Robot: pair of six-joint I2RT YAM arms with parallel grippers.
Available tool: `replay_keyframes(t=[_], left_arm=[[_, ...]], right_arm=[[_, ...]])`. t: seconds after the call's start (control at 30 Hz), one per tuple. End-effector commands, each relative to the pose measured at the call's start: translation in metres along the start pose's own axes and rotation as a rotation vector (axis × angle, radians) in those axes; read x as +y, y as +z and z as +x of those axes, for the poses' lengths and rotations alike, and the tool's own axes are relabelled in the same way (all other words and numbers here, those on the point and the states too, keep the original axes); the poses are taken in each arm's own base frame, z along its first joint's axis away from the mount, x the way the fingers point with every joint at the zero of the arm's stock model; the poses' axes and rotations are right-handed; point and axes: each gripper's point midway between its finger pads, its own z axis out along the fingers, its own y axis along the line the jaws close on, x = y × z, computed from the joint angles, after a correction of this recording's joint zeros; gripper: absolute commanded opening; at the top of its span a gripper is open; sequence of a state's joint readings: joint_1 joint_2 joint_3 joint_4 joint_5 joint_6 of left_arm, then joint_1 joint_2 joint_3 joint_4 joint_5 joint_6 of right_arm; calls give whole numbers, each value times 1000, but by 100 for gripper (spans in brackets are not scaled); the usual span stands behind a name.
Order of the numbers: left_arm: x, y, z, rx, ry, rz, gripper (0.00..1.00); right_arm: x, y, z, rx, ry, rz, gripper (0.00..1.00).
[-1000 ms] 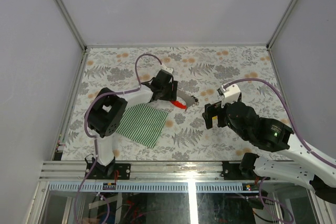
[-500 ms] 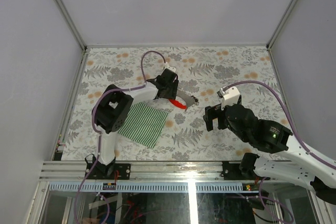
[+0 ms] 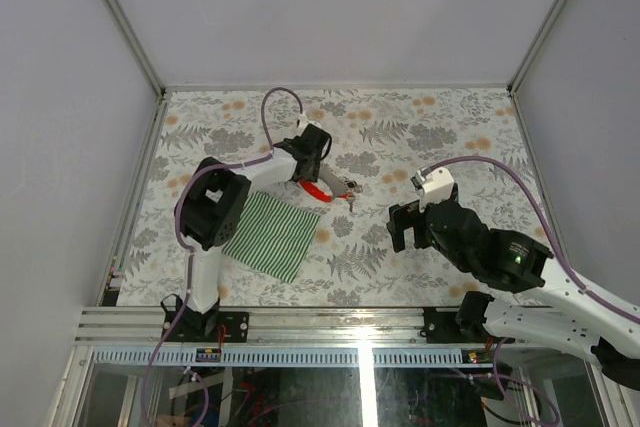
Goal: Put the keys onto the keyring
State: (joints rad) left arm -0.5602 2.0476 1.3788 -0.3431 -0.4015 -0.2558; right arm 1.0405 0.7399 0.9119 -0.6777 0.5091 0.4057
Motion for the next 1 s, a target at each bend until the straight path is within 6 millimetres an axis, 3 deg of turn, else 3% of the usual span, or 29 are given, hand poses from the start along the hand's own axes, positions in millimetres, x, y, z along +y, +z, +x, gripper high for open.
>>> replay_keyframes(t=[0.0,0.07,0.17,0.27,0.33,0.4,0.5,0.63,0.77,0.87,0.97], left_arm=[[34,-7,16,75,9,-92,58],[31,-23,-1,31,-16,-50,60],[28,-65,-41,-88,-71,38,63],[29,-128,-80,-247,-127,163,68],[36,-173,-95,-348,-178,235,72],[46,-218,-102,-447,-235,296,84],[65,-270,-95,-549,-316,361,100],[108,-318,-65,-639,-422,329,100],[132,-329,-22,-664,-464,303,100],[141,-325,6,-682,-472,294,100],[151,-321,21,-709,-496,268,100]], right_arm=[[1,-1,-16,-66,51,5,99],[-1,-3,-21,-72,41,11,99],[-1,-11,-35,-90,-6,1,99],[-3,-23,-59,-136,-39,-6,99],[-4,-29,-72,-170,-51,-7,99],[-6,-36,-83,-210,-60,-9,99],[-12,-44,-94,-283,-53,-3,99],[-27,-54,-97,-370,-30,25,99],[-40,-66,-92,-455,11,27,99],[-50,-68,-84,-476,33,49,99],[-53,-67,-77,-485,45,56,99]])
